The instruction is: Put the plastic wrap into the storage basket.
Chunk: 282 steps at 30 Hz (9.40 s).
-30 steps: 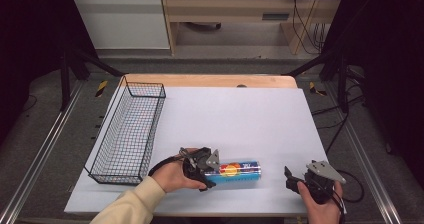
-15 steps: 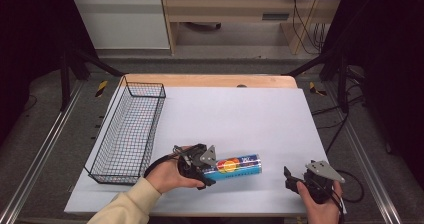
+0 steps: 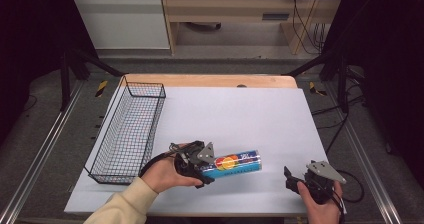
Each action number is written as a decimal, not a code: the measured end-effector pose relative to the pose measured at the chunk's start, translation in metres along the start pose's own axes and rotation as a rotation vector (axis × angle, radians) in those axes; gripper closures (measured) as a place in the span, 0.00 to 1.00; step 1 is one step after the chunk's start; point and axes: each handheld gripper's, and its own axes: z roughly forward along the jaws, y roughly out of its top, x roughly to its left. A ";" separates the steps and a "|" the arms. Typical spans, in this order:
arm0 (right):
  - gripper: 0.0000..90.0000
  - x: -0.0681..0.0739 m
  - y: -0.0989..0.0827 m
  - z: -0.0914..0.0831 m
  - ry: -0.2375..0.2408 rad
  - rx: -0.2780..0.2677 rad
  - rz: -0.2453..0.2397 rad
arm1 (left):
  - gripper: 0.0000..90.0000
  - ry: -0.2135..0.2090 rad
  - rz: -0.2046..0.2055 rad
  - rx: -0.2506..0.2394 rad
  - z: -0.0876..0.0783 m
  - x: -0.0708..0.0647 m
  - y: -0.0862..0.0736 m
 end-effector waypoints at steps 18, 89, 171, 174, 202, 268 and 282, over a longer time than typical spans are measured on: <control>0.11 0.000 0.000 0.001 0.014 0.003 0.008 | 0.36 0.033 -0.007 -0.036 -0.026 0.006 0.001; 0.10 0.018 0.010 -0.007 0.010 -0.088 -0.043 | 0.36 0.418 -0.261 0.025 -0.141 0.040 0.011; 0.12 0.020 0.010 -0.006 0.010 -0.073 -0.049 | 0.36 0.562 -0.639 0.416 -0.151 0.072 -0.087; 0.12 0.020 0.010 -0.006 0.011 -0.073 -0.049 | 0.36 0.562 -0.658 0.422 -0.149 0.073 -0.089; 0.12 0.021 0.011 -0.005 0.022 -0.069 -0.056 | 0.36 0.543 -0.776 0.503 -0.130 0.088 -0.116; 0.12 0.020 0.010 -0.005 0.025 -0.058 -0.057 | 0.35 0.459 -0.831 0.598 -0.085 0.097 -0.137; 0.11 0.016 0.009 -0.005 0.014 -0.056 -0.044 | 0.15 0.607 -0.691 0.371 -0.127 0.077 -0.109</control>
